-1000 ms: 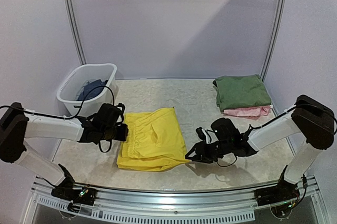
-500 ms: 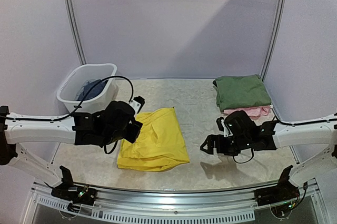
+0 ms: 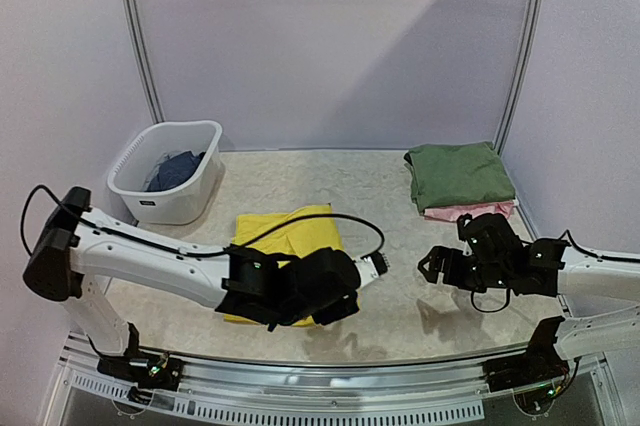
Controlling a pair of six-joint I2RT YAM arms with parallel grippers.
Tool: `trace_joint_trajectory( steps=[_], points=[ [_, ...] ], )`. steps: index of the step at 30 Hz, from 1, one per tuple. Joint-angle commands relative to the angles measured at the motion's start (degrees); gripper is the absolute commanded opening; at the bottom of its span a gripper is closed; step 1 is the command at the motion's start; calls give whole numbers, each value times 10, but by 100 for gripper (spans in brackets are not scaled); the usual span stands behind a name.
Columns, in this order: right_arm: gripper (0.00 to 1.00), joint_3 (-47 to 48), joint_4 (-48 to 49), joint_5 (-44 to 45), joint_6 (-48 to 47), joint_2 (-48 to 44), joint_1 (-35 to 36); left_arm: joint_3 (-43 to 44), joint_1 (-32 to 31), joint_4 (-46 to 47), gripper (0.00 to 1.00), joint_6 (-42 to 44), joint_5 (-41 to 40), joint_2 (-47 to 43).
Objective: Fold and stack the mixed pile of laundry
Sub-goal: Pick up the square-folded shorts from the center of the board.
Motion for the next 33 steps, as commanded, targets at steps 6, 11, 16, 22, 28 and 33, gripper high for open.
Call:
trace_joint_trajectory(
  steps=[6, 11, 16, 22, 28, 33],
  points=[
    [99, -28, 1, -23, -3, -14, -20, 116, -16, -67, 63, 63, 30, 160],
    [99, -36, -2, -26, -10, -37, -24, 130, -8, -78, 59, 61, 48, 193],
    [99, -47, 3, -27, -12, -47, -28, 133, -1, -88, 56, 55, 54, 214],
    [99, -52, 18, -35, -12, -38, -29, 125, 9, -76, 48, 60, 26, 236],
    [99, -50, 28, -40, -13, -21, -30, 113, 24, -31, 35, 74, 15, 254],
    [99, -53, 51, -53, -11, -13, -31, 94, 28, 26, 8, 83, -34, 256]
  ],
)
